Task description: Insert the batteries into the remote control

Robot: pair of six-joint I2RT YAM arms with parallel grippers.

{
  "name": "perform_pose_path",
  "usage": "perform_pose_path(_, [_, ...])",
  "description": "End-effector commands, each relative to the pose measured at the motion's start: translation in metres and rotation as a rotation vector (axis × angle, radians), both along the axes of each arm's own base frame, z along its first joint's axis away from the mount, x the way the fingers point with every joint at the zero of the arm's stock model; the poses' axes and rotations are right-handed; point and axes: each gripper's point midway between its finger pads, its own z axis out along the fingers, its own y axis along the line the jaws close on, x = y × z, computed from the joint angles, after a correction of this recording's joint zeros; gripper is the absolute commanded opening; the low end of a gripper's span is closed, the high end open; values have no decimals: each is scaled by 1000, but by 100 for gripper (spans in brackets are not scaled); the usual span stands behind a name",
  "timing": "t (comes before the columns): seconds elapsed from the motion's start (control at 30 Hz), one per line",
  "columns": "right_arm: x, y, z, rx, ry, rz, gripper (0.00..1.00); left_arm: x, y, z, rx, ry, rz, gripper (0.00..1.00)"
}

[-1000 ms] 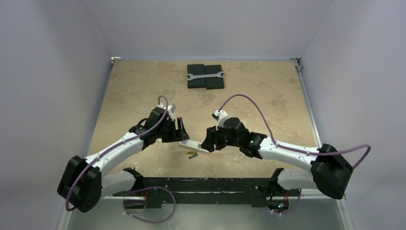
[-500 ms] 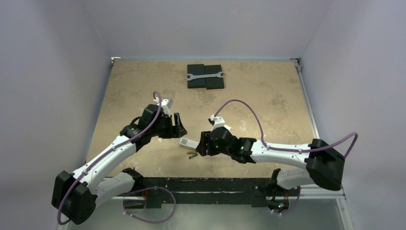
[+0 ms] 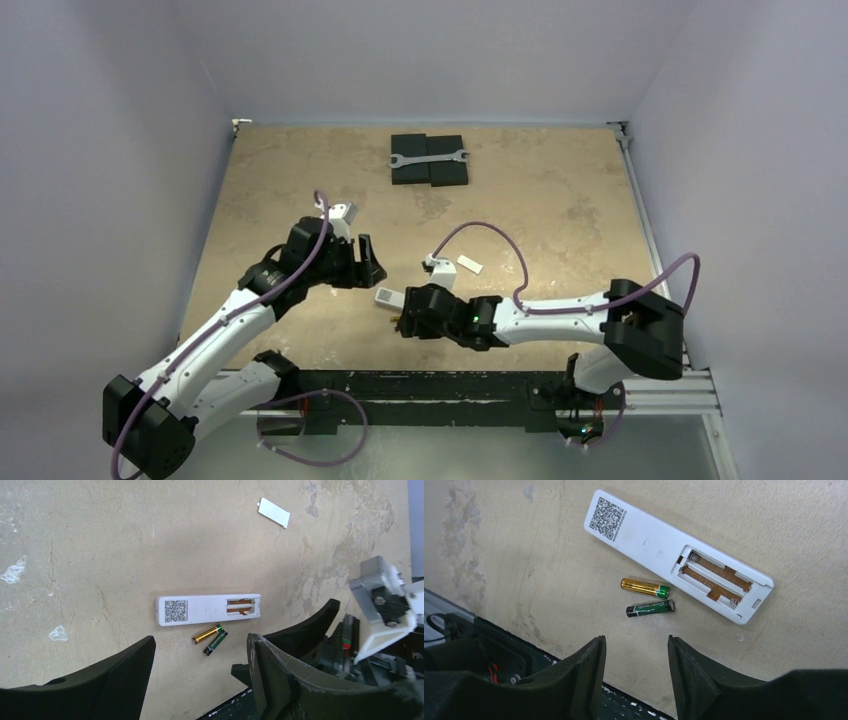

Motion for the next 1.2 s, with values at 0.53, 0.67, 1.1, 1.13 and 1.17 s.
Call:
perform_pose_path(0.53, [5, 26, -11, -66, 74, -272, 50, 7, 7, 43, -12, -179, -10, 68])
perform_pose_path(0.67, [6, 24, -13, -91, 80, -305, 48, 6, 6, 43, -19, -183, -17, 68])
perform_pose_path(1.1, [9, 22, -20, -135, 90, -364, 45, 5, 5, 44, -26, -184, -22, 68])
perform_pose_path(1.13, [9, 21, -20, -137, 90, -369, 45, 5, 5, 44, -26, -183, -23, 68])
perform_pose_path(1.17, [10, 21, -21, -136, 91, -371, 45, 5, 5, 44, -26, -183, -23, 68])
